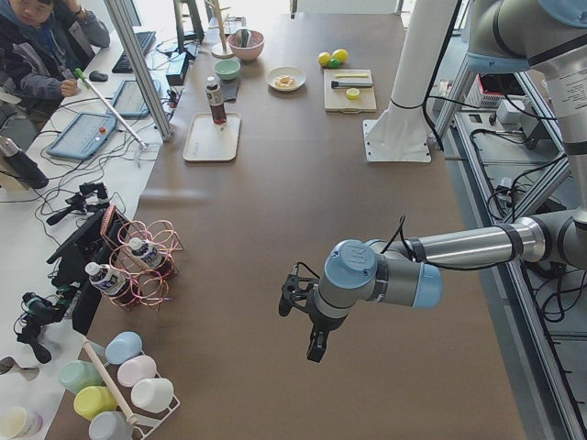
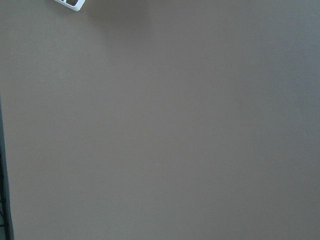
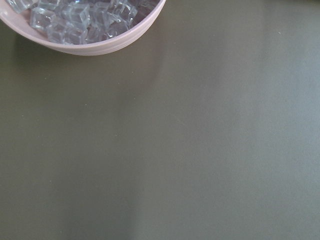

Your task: Place donut on tray

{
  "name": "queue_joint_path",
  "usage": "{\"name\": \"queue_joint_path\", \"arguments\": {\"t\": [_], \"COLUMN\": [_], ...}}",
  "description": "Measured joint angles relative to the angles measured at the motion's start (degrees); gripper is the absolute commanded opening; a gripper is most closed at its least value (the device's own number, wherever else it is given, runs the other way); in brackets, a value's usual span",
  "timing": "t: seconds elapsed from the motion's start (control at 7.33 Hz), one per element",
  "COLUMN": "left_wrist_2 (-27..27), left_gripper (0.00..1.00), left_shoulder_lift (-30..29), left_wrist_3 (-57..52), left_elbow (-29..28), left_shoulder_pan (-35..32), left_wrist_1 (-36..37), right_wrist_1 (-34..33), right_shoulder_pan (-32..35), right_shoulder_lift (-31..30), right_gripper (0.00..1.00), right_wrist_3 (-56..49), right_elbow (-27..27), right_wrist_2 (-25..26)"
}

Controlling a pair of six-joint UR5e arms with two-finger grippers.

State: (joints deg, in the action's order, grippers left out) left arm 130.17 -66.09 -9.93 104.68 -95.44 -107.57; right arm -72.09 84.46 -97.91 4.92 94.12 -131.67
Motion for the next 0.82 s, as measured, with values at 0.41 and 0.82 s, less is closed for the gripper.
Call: {"name": "queue_joint_path", "arguments": {"t": [0.41,0.82], "left_wrist_2": [-0.99,-4.85], "left_gripper": [0.98,0.98], "left_shoulder_lift": [0.10,0.07], "left_wrist_3": [-0.19,0.07], "left_elbow": [0.01,0.35], "left_shoulder_pan": [0.06,0.08], "left_wrist_1": [0.01,0.20], "right_wrist_1": [-0.02,-0.01], "right_shoulder_pan": [0.00,0.01], "right_shoulder_lift": [0.00,-0.25], "right_gripper": [1.00,1.00], "right_wrist_3": [0.03,0.28], "right_elbow": [-0.05,-0.07], "right_wrist_2": [-0.06,-0.04]}}
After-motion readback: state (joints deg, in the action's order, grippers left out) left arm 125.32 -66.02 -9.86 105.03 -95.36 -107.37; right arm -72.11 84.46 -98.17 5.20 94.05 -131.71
